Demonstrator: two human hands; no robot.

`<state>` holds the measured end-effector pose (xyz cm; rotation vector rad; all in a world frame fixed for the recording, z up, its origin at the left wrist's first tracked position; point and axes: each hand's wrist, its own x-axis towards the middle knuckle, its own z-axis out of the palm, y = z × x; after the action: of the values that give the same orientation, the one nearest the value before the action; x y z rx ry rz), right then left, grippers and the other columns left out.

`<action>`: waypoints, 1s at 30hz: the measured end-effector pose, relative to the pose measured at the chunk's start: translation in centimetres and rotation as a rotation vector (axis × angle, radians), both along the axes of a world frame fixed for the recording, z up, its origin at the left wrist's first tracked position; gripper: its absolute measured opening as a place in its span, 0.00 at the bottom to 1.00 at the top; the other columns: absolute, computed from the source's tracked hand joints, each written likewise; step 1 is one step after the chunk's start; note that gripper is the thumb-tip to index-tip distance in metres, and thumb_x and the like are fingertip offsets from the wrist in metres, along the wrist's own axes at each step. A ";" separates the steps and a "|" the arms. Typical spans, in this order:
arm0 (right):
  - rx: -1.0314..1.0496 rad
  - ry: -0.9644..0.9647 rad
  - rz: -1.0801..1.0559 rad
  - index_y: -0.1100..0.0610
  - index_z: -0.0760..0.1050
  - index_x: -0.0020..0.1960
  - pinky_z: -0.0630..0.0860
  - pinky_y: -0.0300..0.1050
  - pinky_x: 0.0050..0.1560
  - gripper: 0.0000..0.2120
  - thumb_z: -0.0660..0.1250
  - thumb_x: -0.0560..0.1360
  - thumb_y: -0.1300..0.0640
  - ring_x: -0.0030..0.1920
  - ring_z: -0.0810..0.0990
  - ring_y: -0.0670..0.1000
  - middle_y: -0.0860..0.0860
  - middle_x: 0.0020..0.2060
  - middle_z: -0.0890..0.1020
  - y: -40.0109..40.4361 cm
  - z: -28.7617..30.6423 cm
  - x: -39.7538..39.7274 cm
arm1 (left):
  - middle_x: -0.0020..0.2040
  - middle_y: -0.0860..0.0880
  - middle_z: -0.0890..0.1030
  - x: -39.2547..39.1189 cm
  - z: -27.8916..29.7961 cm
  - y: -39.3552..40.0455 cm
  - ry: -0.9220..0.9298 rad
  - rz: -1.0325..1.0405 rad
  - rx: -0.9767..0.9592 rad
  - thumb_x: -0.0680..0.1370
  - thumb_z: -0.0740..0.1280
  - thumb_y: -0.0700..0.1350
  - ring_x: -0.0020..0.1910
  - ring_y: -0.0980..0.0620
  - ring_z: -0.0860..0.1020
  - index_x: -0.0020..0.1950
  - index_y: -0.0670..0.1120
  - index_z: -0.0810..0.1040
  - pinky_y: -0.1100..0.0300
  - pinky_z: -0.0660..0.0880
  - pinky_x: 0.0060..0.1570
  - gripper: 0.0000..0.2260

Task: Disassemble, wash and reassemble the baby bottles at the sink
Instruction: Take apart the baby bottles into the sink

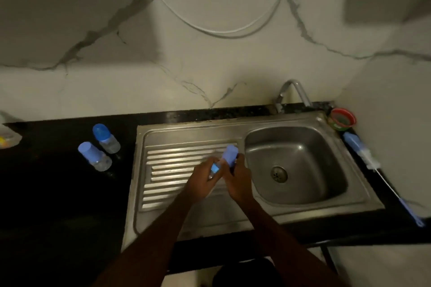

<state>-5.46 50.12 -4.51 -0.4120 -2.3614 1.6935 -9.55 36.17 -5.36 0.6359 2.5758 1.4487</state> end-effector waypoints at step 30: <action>1.000 -0.447 0.252 0.52 0.79 0.56 0.75 0.52 0.53 0.22 0.72 0.71 0.38 0.53 0.80 0.58 0.53 0.52 0.80 35.5 -16.2 -5.0 | 0.56 0.43 0.83 -4.7 -14.9 29.7 -0.402 0.231 -0.100 0.75 0.76 0.48 0.53 0.45 0.82 0.64 0.42 0.76 0.59 0.75 0.52 0.21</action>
<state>-10.42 85.64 -20.69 -0.3171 -3.2822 0.2960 -14.21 65.89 -20.28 0.0236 2.4341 1.3298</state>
